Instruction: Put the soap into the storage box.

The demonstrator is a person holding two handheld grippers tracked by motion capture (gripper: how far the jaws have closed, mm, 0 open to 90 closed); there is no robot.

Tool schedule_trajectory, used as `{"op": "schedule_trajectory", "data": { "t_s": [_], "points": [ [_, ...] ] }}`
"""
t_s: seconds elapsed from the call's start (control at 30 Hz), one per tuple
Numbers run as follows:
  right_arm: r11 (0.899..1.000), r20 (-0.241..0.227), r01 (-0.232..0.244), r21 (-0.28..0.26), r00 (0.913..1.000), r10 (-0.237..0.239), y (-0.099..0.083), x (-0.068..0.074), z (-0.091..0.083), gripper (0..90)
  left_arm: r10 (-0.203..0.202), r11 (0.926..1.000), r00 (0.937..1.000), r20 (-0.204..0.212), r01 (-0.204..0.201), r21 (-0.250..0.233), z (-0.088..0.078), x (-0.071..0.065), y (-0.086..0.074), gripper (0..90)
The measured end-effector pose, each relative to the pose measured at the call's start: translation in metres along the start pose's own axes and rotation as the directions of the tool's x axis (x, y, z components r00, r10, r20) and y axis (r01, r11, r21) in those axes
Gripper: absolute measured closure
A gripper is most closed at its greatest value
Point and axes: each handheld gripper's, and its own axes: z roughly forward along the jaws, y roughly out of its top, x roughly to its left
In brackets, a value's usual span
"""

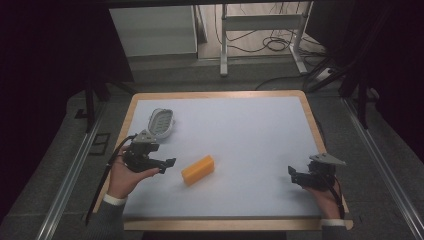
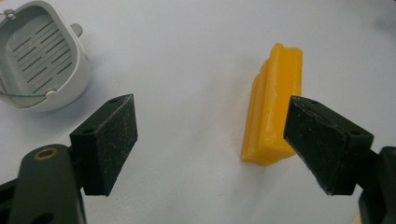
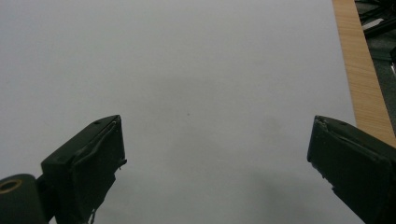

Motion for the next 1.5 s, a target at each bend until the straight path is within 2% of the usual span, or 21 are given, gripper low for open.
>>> {"op": "schedule_trajectory", "data": {
  "t_s": [0.33, 0.43, 0.63, 0.9, 1.3, 1.5],
  "points": [
    [1.0, 0.003, -0.001, 0.002, 1.0, 0.001, -0.001, 0.0, 0.0, 4.1, 0.015, 0.9997, 0.9998, 0.015, -0.015, 0.021, 0.009, -0.005, 0.003, 18.0],
    [1.0, 0.005, 0.0, 0.008, 1.0, 0.0, -0.001, -0.001, 0.001, 4.1, 0.034, 0.9988, 0.9994, 0.006, -0.034, 0.035, 0.01, -0.007, 0.006, 17.8],
    [1.0, 0.007, 0.002, 0.009, 1.0, -0.003, -0.001, 0.0, 0.001, 4.1, 0.058, 0.9972, 0.9982, 0.019, -0.058, 0.046, 0.014, -0.013, 0.013, 17.7],
    [1.0, 0.008, 0.01, 0.011, 0.9999, -0.01, -0.002, 0.002, 0.002, 4.1, 0.092, 0.9928, 0.9956, 0.016, -0.093, 0.075, 0.023, -0.024, 0.019, 17.2],
    [1.0, 0.007, 0.01, 0.002, 0.9999, -0.01, -0.001, 0.004, 0.002, 4.1, 0.114, 0.9873, 0.9926, 0.042, -0.118, 0.107, 0.038, -0.035, 0.025, 16.7],
    [1.0, 0.011, 0.011, 0.0, 0.9999, -0.011, -0.001, 0.003, 0.001, 4.1, 0.122, 0.9857, 0.9917, 0.041, -0.126, 0.112, 0.04, -0.038, 0.028, 16.8]
  ]
}}
